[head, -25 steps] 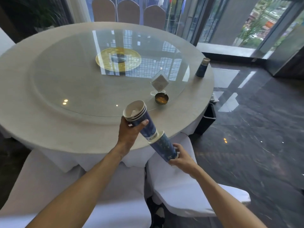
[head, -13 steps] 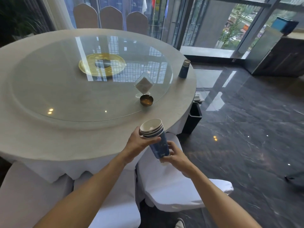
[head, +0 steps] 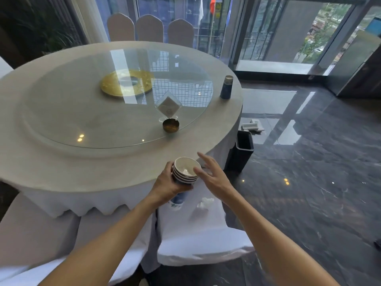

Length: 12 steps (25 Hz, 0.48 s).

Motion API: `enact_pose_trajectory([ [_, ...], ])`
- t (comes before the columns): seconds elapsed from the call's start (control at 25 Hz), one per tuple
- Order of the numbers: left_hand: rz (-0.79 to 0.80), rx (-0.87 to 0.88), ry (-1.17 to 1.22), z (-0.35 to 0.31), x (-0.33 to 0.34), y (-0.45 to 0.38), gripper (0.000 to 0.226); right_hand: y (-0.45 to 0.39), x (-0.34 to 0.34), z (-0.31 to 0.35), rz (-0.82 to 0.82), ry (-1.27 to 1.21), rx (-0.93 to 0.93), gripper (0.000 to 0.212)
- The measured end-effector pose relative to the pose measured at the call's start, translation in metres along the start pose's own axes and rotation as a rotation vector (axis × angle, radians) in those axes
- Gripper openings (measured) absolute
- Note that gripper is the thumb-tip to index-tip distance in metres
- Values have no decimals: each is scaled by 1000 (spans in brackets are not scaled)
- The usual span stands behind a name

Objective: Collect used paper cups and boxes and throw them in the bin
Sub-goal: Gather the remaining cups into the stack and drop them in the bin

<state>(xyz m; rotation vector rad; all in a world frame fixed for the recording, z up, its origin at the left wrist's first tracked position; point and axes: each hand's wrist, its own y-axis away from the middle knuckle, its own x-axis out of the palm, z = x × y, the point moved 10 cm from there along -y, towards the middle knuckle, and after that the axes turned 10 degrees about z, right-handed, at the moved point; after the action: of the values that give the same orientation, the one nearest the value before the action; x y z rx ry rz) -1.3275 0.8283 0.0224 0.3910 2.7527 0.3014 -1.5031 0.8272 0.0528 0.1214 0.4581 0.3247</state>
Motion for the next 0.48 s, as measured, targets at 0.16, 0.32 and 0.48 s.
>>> enact_pose_trajectory([
  [0.16, -41, -13, -62, -6, 36, 9, 90, 3, 5, 20, 163, 191, -111, 61],
  [0.32, -106, -82, -62, 13, 53, 18, 92, 1, 22, -8, 305, 301, -82, 56],
  [0.48, -131, -197, -52, 51, 56, 20, 89, -11, 27, -28, 386, 238, -79, 52],
])
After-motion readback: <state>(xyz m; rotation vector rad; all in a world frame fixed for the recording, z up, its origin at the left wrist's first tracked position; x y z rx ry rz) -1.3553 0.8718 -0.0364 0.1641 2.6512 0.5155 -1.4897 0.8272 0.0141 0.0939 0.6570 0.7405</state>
